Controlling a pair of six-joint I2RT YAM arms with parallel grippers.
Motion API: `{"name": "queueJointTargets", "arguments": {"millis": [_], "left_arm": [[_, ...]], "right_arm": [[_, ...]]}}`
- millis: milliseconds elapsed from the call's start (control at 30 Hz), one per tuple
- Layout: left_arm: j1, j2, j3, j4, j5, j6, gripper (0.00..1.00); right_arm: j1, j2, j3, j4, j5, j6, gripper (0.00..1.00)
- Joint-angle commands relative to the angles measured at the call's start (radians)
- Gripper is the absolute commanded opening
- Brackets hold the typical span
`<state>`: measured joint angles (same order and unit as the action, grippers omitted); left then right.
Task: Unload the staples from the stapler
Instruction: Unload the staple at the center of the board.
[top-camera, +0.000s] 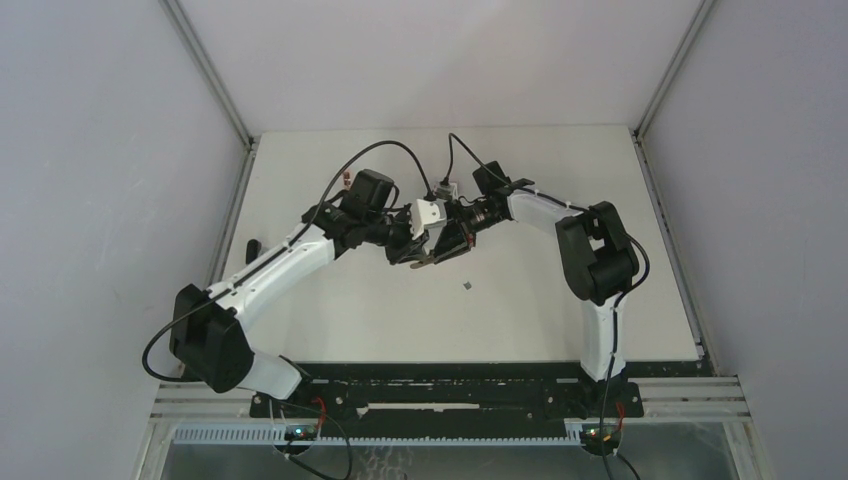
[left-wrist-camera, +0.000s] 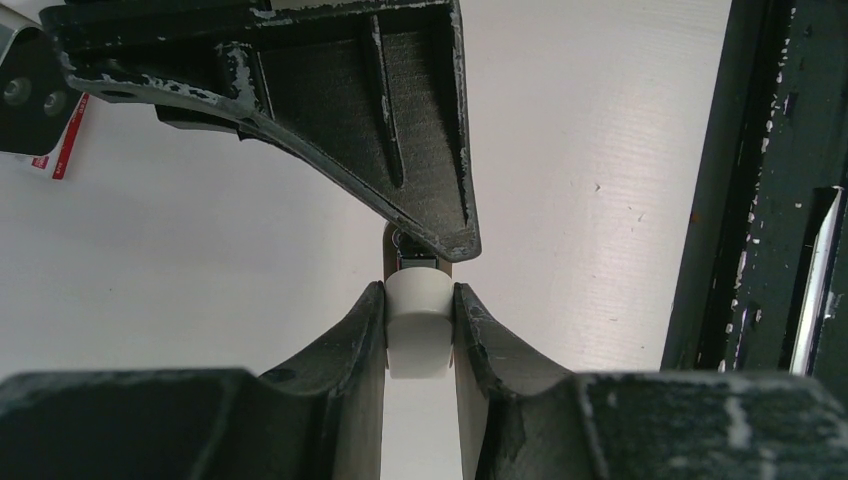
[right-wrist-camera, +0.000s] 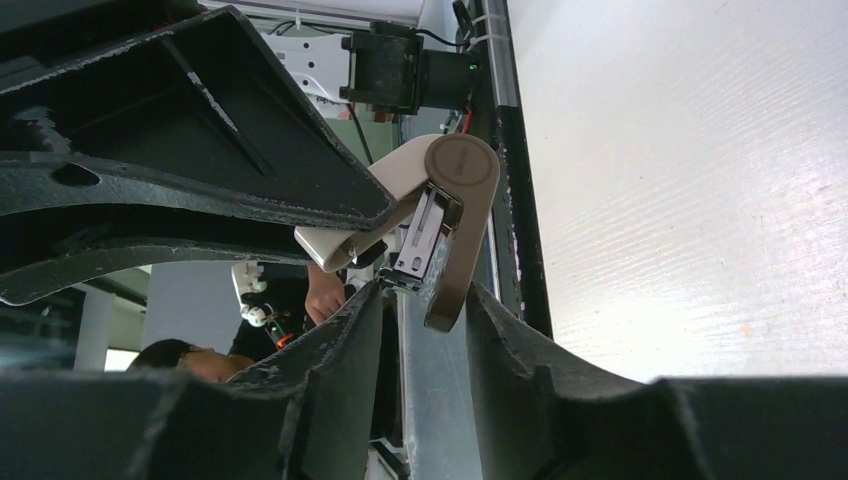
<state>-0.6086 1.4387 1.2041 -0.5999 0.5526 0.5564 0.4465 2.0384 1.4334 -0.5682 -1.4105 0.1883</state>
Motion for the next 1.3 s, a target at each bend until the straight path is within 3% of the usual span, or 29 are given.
{"name": "queueJointTargets", "arguments": {"millis": [0,533,767,933,1267], "left_arm": [[-0.008,-0.046,-0.02,0.032,0.009,0.027,0.01],[-0.01,-0.053,-0.035,0.036,0.018,0.031,0.02],[-0.015,-0.046,-0.036,0.033,0.011,0.037,0.01],[-0.017,-0.046,-0.039,0.042,0.0,0.03,0.0],[-0.013,-0.094,-0.092,0.146,-0.067,-0.016,0.0]], "right_arm": [[-0.004,0.009,0.015,0.013,-0.033,-0.006,0.35],[-0.025,0.031,0.016,0.004,-0.033,-0.015,0.27],[-0.019,0.032,0.015,0.006,-0.005,-0.01,0.15],[-0.023,0.04,0.015,0.002,0.003,-0.009,0.0],[-0.063,0.028,0.008,0.001,-0.003,-0.002,0.0]]}}
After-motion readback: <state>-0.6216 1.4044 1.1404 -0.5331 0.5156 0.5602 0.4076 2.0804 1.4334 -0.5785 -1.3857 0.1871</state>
